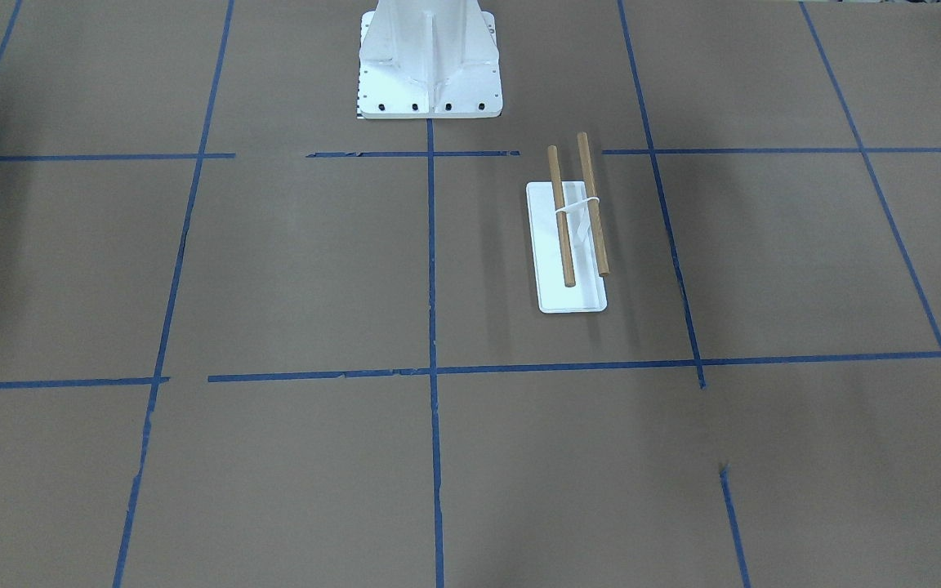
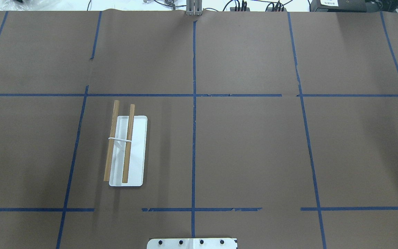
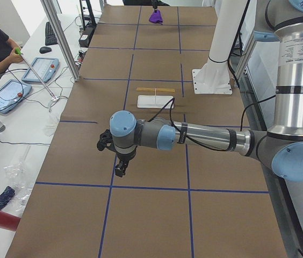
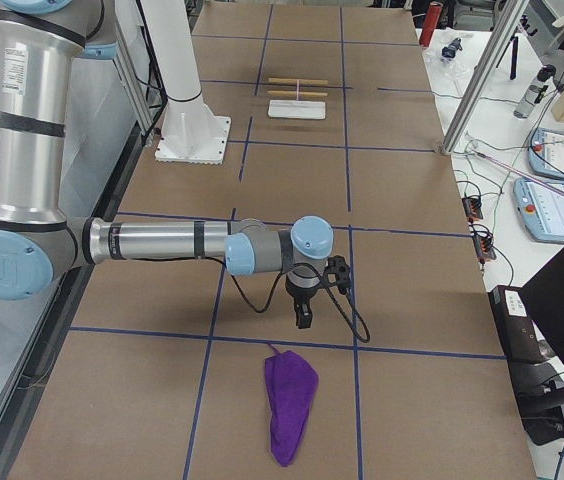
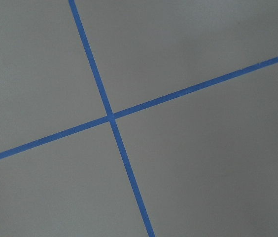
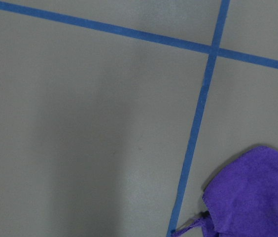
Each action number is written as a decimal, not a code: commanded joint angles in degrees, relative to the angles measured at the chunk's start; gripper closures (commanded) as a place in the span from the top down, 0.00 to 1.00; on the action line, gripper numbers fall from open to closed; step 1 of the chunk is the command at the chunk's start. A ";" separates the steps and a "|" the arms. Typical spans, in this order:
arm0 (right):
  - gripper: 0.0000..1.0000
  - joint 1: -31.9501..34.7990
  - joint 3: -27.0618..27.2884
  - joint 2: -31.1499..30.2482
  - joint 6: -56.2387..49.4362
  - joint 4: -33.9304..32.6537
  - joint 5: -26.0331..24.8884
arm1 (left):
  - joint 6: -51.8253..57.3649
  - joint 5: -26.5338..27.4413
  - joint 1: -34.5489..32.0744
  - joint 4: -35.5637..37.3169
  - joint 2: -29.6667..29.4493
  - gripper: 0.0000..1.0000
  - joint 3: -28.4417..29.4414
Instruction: Hang towel on rack
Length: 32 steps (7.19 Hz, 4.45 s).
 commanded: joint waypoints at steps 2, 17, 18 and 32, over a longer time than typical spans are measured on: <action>1.00 -1.63 -8.34 0.54 0.23 7.44 -1.36 | -0.11 -0.21 0.05 -5.53 1.24 1.00 2.00; 0.00 -5.79 -9.95 1.42 5.14 13.48 -5.14 | -2.39 -2.06 0.23 -8.45 1.16 1.00 1.49; 0.00 -3.51 -2.57 1.51 5.32 7.55 -5.14 | -5.71 -2.40 0.31 -10.71 0.90 1.00 0.96; 0.00 -21.93 25.80 45.54 78.10 -9.14 4.45 | -123.82 1.63 39.42 -36.05 -34.60 1.00 -1.34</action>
